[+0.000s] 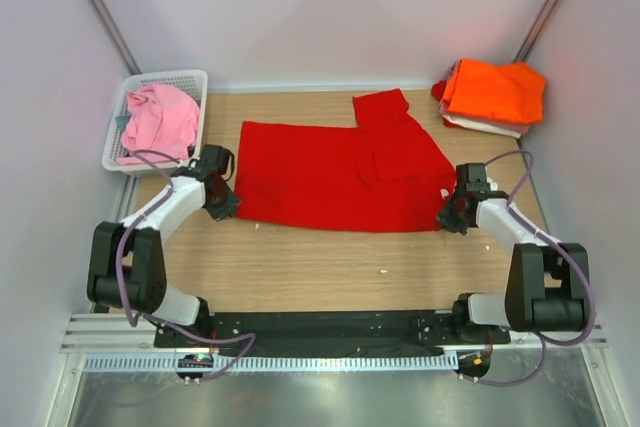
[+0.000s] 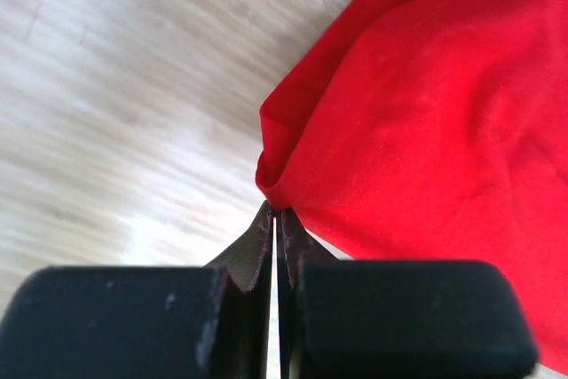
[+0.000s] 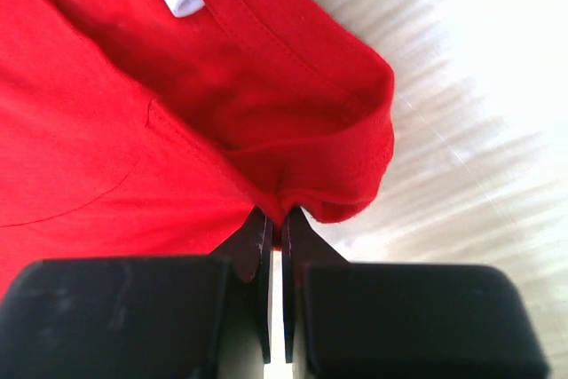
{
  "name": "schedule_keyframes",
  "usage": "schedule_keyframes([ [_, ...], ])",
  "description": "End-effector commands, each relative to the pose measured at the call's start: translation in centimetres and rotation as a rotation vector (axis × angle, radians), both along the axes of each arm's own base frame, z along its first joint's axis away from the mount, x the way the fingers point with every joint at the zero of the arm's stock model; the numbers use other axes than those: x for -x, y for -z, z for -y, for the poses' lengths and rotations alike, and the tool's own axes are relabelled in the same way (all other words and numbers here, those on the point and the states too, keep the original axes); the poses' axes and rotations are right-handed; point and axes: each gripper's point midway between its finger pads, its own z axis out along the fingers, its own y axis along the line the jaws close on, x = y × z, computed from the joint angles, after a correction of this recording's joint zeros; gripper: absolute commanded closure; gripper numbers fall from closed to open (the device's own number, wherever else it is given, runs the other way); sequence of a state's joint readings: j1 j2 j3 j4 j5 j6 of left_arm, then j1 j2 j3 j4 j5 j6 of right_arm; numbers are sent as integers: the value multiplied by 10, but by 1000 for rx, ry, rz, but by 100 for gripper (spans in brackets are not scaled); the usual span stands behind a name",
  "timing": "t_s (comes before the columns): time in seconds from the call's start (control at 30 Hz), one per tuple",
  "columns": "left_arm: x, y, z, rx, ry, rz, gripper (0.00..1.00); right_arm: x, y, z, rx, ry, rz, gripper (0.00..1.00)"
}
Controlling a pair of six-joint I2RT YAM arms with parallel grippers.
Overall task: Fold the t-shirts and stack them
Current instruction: Fold the tshirt
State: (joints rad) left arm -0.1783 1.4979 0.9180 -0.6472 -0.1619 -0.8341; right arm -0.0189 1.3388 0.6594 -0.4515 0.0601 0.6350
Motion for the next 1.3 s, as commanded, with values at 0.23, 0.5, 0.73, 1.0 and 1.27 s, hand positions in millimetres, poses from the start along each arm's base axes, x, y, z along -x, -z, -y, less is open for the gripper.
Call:
schedule_keyframes([
  [0.23,69,-13,-17,-9,-76,-58,96,23,-23,8,24,48,35,76],
  [0.5,75,-88,8,115,151,82,23,-9,-97,3,104,-22,264,31],
  [0.73,71,-133,-11,-39,338,118,25,-86,-153,-110,145,-400,382,54],
  [1.0,87,-115,-5,21,305,154,30,-141,-84,-162,172,-555,183,62],
  [1.27,81,-126,6,76,331,252,30,-145,-47,-171,209,-584,100,59],
])
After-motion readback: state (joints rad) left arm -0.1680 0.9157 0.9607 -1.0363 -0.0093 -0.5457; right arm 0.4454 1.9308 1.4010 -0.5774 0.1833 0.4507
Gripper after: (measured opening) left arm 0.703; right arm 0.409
